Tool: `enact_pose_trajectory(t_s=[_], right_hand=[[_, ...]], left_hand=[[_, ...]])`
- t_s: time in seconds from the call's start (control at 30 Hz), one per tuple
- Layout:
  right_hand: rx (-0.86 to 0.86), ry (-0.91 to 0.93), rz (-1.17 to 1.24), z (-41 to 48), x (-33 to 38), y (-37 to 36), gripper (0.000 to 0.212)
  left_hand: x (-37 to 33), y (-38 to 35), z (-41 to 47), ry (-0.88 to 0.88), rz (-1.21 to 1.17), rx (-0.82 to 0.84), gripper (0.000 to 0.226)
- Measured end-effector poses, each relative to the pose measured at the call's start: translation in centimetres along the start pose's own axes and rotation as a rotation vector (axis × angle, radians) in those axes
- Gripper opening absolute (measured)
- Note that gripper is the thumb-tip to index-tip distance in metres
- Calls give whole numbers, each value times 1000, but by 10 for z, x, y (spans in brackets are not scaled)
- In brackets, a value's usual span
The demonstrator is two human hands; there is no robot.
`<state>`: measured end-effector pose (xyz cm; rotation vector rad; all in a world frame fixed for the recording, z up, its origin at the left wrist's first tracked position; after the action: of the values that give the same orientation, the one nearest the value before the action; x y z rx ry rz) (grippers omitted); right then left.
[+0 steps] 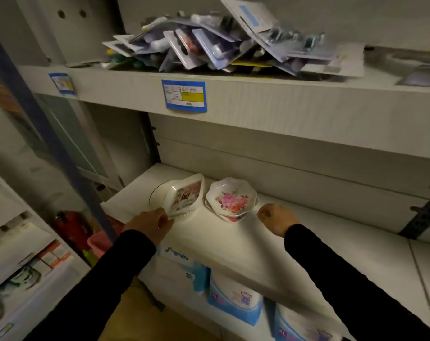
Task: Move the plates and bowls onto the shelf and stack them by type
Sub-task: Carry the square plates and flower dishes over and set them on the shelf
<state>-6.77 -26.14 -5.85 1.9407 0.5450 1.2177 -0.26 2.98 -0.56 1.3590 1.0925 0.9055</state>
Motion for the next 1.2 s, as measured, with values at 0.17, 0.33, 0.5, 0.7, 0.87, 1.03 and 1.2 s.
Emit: enact_pose_trajectory(t_s=[0.17, 0.33, 0.5, 0.7, 0.87, 1.03, 1.2], right_hand=[[-38, -155, 116, 39, -11, -10, 32], [-77, -314, 66, 65, -9, -28, 50], [-101, -446, 62, 82, -4, -42, 64], [-169, -572, 56, 91, 0, -47, 67], [-212, -612, 70, 94, 4, -45, 54], [-337, -592, 171, 78, 2, -32, 43], [-477, -542, 184, 44, 0, -14, 35]], left_hand=[[18, -3, 53, -36, -11, 3, 25], [43, -3, 96, -67, -78, 34, 29], [66, -3, 125, -107, -126, 59, 31], [87, -12, 144, -125, -157, 86, 39], [87, -25, 154, -160, -198, 126, 39], [79, -43, 169, -197, -175, 176, 33], [67, -64, 188, -148, -39, 286, 41]])
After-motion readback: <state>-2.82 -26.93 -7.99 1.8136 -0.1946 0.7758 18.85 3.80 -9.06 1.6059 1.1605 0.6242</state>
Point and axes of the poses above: each hand's wrist, its own z-axis towards the middle knuckle, its own y-axis out of the back of the hand, x = y × z, the point moved 8 cm from there along z, towards the middle knuckle, and after that the axes turned 9 degrees about z, right-handed, at the moved point
